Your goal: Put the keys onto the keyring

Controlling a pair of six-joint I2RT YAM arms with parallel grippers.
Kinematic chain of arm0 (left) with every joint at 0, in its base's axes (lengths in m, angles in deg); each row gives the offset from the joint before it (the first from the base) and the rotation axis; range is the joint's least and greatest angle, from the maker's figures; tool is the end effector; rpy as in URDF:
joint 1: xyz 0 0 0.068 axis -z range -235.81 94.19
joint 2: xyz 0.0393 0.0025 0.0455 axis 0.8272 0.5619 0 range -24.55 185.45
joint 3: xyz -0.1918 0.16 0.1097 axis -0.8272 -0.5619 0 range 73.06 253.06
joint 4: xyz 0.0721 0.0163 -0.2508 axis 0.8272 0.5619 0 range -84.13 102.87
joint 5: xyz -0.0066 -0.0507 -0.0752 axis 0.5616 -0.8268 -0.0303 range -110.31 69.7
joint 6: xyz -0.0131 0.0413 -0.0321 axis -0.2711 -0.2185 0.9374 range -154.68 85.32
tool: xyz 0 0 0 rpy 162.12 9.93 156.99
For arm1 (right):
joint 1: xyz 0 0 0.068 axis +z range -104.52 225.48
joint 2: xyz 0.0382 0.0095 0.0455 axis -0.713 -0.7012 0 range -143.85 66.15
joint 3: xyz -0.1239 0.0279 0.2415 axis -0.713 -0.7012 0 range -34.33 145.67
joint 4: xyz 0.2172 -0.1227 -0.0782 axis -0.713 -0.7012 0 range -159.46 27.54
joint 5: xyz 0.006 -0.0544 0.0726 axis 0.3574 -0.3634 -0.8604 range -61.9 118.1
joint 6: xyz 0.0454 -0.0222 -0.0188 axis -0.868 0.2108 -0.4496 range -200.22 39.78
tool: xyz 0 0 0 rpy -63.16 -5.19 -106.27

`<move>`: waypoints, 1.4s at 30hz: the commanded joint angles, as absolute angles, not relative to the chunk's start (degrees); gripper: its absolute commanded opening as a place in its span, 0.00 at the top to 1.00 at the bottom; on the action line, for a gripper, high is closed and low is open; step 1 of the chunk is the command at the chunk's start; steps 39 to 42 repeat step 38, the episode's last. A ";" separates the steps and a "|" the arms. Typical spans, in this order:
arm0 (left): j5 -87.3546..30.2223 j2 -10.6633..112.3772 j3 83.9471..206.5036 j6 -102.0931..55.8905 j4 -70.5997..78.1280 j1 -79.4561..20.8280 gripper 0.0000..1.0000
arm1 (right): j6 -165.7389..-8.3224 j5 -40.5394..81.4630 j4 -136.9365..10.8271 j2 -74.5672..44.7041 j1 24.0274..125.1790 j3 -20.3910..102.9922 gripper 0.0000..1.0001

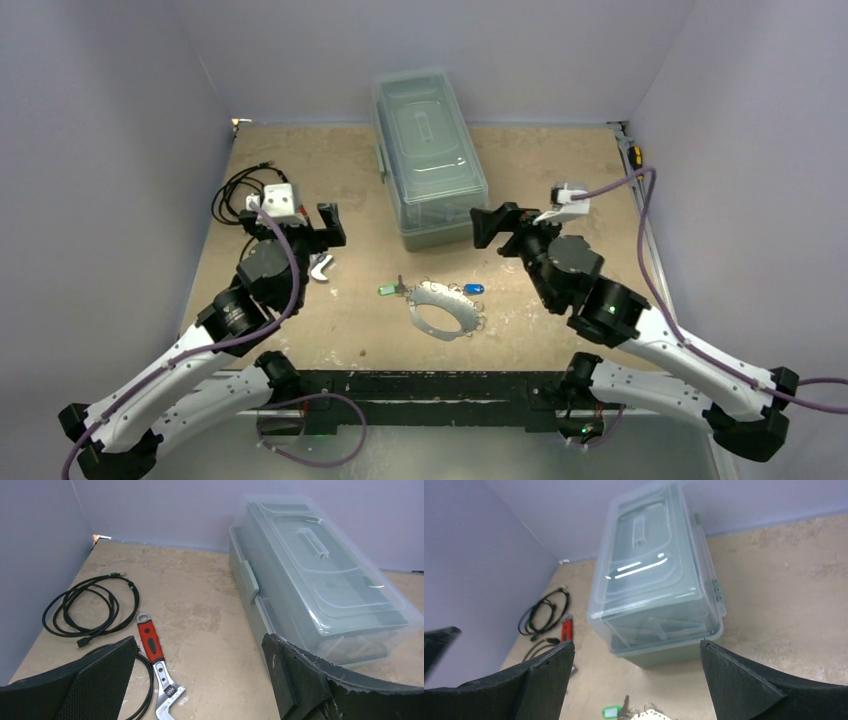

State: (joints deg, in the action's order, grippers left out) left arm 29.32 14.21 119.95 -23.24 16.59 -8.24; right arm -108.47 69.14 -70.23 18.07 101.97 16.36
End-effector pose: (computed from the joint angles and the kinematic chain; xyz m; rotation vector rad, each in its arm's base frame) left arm 0.1179 -0.0888 0.3684 -0.1611 1.5928 -0.1002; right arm 0.1222 0.1423 0.3721 0.1383 1.6601 0.5348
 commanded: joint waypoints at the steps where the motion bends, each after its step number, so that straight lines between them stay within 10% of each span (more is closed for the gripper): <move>1: 32.46 14.70 121.09 -23.10 18.20 -8.41 0.03 | -104.17 71.42 -68.19 23.82 101.64 17.81 0.01; 17: 30.01 16.23 120.63 -21.91 17.89 -8.44 0.02 | -107.66 86.02 -83.71 41.45 101.64 16.31 0.01; 42: 30.58 17.87 120.61 -21.76 17.60 -8.44 0.02 | -104.62 88.59 -82.67 36.29 101.64 17.54 0.01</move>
